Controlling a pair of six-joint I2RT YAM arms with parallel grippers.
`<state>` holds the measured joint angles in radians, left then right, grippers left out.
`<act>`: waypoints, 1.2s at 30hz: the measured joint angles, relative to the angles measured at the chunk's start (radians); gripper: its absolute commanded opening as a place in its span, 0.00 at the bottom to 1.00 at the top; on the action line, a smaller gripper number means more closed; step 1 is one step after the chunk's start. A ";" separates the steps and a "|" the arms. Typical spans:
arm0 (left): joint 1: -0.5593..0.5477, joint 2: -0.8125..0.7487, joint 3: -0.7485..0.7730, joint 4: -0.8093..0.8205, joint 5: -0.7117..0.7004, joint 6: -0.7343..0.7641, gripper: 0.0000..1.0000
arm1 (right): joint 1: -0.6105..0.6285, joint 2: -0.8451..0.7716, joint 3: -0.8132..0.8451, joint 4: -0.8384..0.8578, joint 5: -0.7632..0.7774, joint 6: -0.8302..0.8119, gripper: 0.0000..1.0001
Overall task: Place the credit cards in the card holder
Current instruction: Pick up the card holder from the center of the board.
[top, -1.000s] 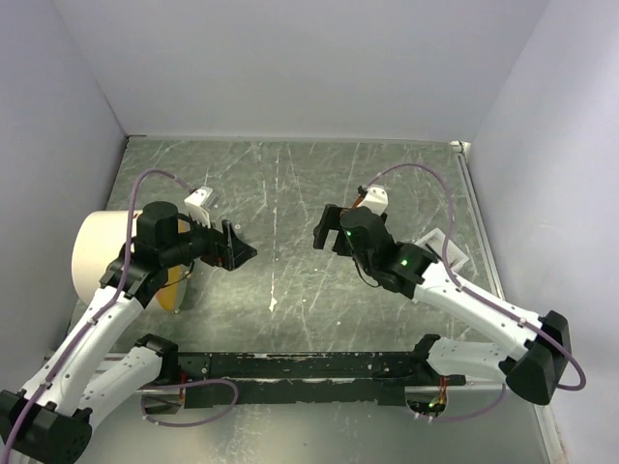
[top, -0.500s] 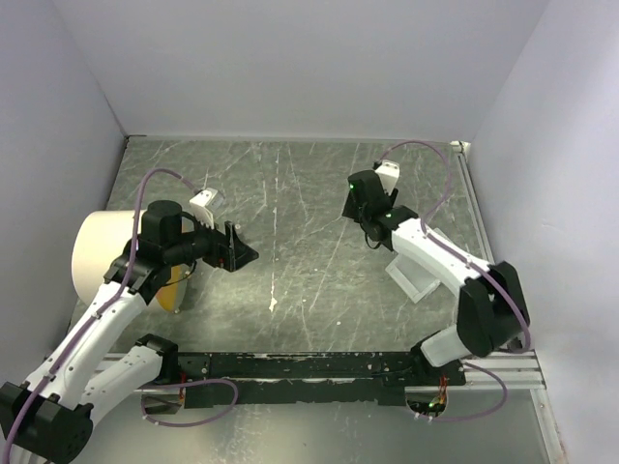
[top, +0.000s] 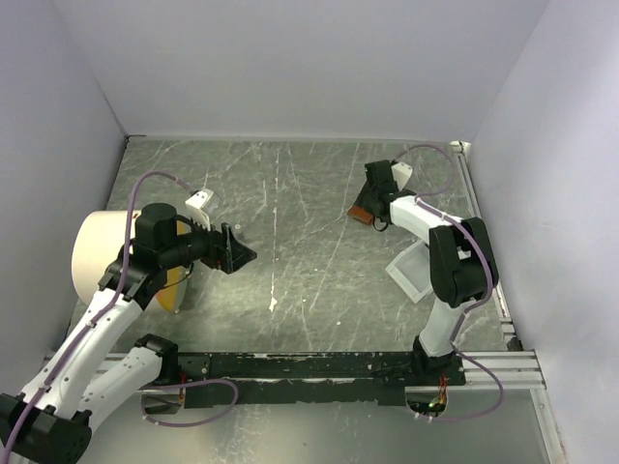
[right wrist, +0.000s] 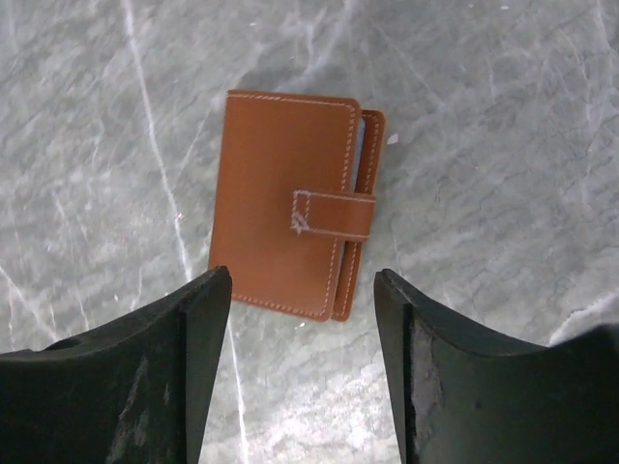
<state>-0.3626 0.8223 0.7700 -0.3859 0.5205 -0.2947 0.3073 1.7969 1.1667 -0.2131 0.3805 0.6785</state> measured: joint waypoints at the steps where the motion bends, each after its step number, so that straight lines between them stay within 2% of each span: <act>1: 0.000 -0.003 0.000 0.000 0.000 0.000 0.93 | -0.015 0.009 0.000 0.006 -0.017 0.025 0.64; 8: 0.000 -0.013 -0.001 0.000 0.000 0.000 0.92 | -0.092 0.042 -0.044 0.066 -0.098 0.180 0.65; 14: 0.000 -0.013 -0.001 0.000 -0.001 0.002 0.91 | -0.101 0.099 -0.045 0.134 -0.166 0.227 0.61; 24: 0.000 -0.013 -0.001 -0.007 -0.032 0.011 0.88 | -0.111 0.104 -0.095 0.242 -0.241 0.208 0.00; 30: 0.000 -0.015 -0.001 -0.006 -0.039 0.011 0.84 | -0.109 0.047 -0.122 0.252 -0.265 0.121 0.00; 36: 0.000 -0.027 -0.001 -0.005 -0.038 0.011 0.84 | -0.077 -0.104 -0.148 0.107 -0.222 0.000 0.00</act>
<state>-0.3626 0.7956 0.7689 -0.3908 0.4828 -0.2836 0.2298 1.6932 1.0187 -0.1062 0.1589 0.6788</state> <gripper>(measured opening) 0.847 0.033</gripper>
